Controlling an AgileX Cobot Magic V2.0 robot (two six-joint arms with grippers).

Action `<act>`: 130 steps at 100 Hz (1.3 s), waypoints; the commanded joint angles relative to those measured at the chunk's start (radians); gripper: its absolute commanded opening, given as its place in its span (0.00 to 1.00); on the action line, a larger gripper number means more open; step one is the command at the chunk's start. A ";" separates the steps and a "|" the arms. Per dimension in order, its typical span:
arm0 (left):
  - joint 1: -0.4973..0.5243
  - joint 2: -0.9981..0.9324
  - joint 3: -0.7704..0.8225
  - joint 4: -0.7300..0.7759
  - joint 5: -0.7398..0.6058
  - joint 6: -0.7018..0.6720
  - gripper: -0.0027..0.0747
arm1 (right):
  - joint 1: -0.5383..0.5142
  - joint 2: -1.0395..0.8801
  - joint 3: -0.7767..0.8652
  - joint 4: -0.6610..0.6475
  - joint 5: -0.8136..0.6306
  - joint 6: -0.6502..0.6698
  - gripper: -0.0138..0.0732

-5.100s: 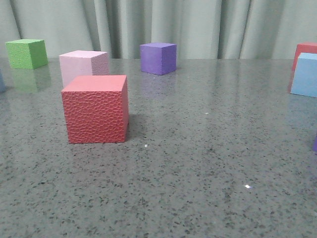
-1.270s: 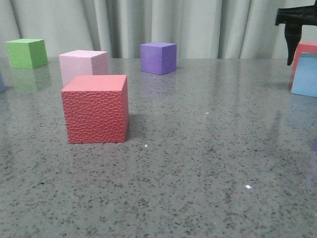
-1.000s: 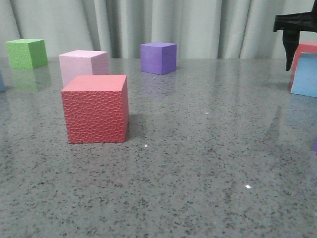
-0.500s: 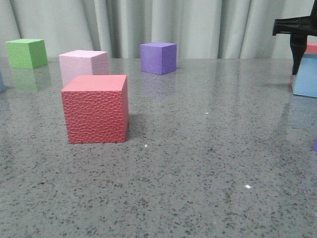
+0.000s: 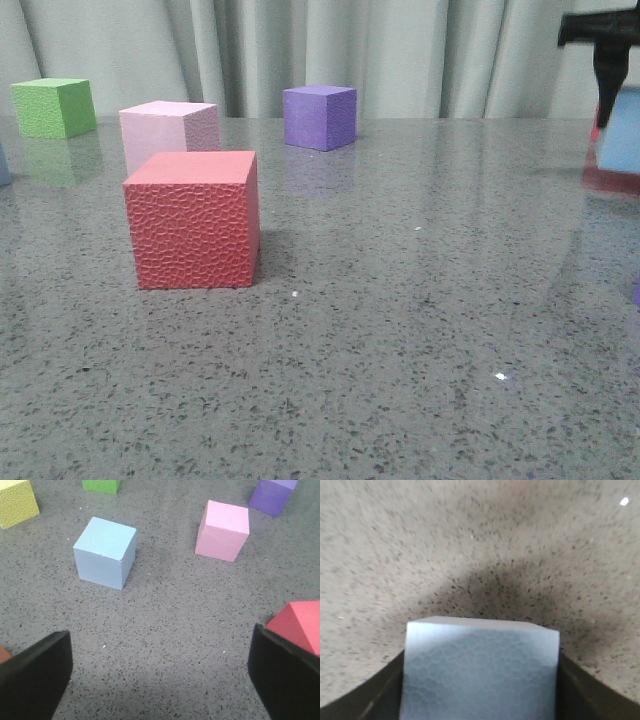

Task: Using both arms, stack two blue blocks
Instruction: 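Reach the right gripper to the far light blue cube and grasp it, then lift the light blue cube with the right gripper and lower it mid-table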

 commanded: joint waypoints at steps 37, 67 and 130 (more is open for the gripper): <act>-0.007 0.008 -0.035 -0.015 -0.063 0.000 0.91 | 0.174 -0.111 -0.243 -0.022 0.088 -0.092 0.59; -0.007 0.008 -0.035 -0.015 -0.063 0.000 0.91 | 0.271 -0.087 -0.256 0.047 0.048 -0.092 0.59; -0.007 0.008 -0.035 -0.015 -0.063 0.000 0.91 | 0.441 0.189 -0.491 0.081 0.173 -0.088 0.59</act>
